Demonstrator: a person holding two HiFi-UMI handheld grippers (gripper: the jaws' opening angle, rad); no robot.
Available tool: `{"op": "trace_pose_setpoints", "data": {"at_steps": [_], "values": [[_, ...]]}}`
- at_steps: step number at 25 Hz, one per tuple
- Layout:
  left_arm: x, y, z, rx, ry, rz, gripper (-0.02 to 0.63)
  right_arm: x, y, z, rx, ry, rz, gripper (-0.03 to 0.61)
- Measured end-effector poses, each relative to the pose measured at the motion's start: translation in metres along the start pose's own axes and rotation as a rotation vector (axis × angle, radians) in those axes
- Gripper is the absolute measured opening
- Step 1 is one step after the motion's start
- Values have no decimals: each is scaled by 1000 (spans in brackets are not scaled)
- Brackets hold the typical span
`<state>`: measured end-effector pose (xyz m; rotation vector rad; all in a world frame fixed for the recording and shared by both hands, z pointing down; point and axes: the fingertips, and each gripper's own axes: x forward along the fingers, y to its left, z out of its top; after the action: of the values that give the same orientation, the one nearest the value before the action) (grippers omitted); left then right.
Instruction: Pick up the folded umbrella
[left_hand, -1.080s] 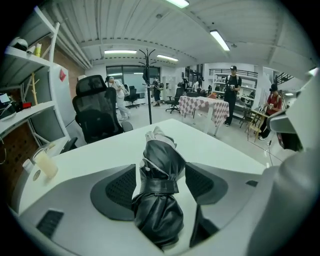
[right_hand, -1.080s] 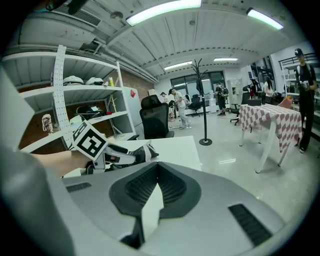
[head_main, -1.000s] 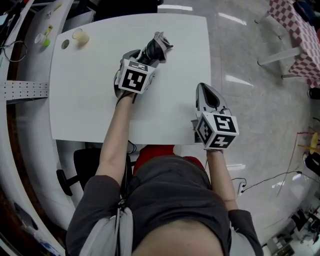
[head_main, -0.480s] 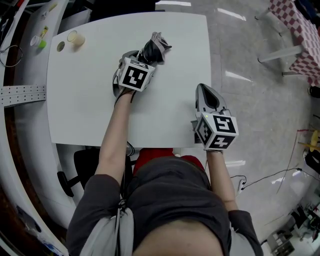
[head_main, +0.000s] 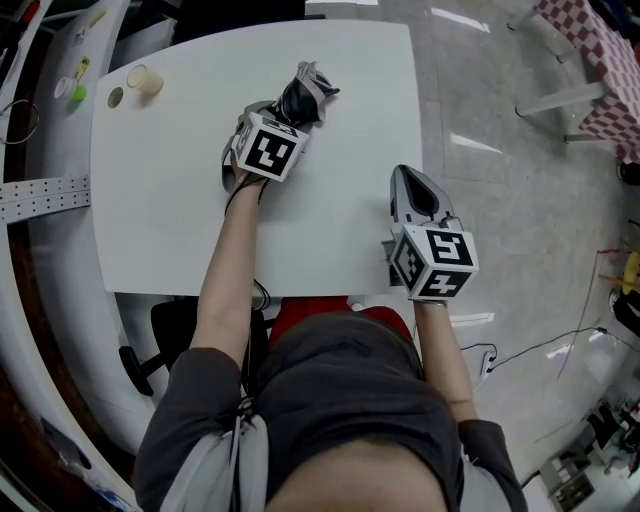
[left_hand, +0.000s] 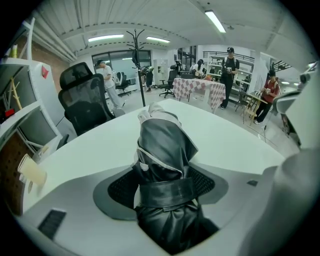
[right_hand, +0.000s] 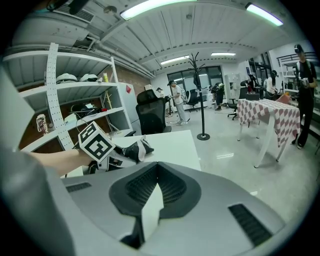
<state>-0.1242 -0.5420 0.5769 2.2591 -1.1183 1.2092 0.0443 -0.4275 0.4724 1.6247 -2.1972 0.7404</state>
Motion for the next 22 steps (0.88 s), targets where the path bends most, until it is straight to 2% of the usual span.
{"op": "trace_pose_setpoints", "data": {"at_steps": [9,16,22], "values": [[2,-1,1,-8,5,-61,285,3,4,-3,-1,14,-6,18],[2,-8,2,50,-12,-31,224,-3,4,-2,-7,10,-21,18],[-2,-14,2,82,-29,17,199,-12,2,0,-15,1,-31,18]]}}
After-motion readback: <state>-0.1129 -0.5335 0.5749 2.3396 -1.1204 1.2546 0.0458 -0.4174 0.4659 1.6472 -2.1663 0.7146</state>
